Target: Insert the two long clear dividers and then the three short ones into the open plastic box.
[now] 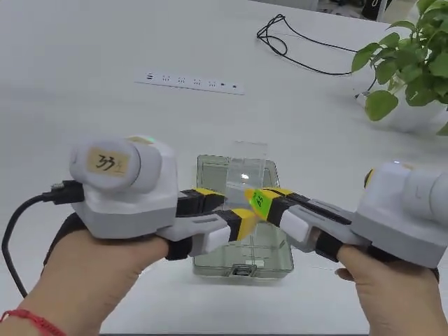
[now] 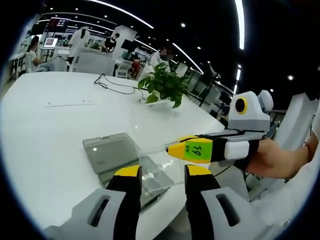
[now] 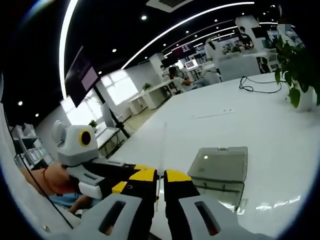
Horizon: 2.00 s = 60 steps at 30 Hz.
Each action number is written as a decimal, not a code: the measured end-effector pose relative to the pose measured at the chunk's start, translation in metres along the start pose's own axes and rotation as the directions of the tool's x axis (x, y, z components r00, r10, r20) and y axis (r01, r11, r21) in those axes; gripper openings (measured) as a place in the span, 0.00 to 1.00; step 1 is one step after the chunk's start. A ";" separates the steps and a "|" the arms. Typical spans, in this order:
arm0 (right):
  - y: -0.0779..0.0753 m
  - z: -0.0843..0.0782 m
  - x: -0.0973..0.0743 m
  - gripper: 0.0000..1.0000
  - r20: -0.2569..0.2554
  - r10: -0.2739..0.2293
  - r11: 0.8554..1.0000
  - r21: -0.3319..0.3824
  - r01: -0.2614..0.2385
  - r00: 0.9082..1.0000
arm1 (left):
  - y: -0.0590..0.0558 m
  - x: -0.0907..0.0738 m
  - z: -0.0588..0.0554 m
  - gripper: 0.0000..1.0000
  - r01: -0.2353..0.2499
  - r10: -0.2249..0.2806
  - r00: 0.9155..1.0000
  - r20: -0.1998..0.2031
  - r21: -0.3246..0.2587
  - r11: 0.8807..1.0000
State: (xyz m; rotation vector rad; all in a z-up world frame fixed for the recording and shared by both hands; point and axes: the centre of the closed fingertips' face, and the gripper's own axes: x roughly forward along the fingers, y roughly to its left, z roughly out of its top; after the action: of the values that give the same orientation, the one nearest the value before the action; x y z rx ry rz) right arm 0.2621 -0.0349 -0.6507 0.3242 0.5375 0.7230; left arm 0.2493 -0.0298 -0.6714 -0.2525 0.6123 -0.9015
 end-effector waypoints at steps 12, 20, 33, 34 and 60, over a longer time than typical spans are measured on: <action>0.004 -0.002 0.003 0.06 -0.040 0.013 0.998 -0.058 -0.015 0.999 | 0.000 -0.003 -0.005 0.34 0.016 -0.016 1.000 -0.008 0.017 1.000; 0.003 0.005 0.001 0.06 -0.037 0.008 0.999 -0.052 -0.010 0.999 | 0.005 -0.007 -0.007 0.43 0.030 -0.030 1.000 -0.001 0.036 0.999; -0.028 0.009 -0.009 0.06 -0.094 -0.074 0.997 -0.043 0.070 0.993 | 0.029 -0.025 -0.017 0.53 0.038 -0.035 0.999 -0.025 0.116 0.993; -0.030 0.008 -0.009 0.06 -0.104 -0.079 0.996 -0.035 0.076 0.991 | 0.029 -0.026 -0.017 0.56 0.043 -0.041 0.999 -0.022 0.124 0.991; -0.083 -0.052 -0.005 0.06 -0.490 -0.228 0.943 0.102 0.316 0.841 | 0.035 -0.026 -0.045 1.00 0.189 -0.161 0.980 -0.118 0.295 0.937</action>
State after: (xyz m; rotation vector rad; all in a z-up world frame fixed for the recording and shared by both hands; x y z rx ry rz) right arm 0.2737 -0.0922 -0.7287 0.2285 1.0985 0.4696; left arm 0.2330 0.0144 -0.7131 0.0144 0.5321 -1.1709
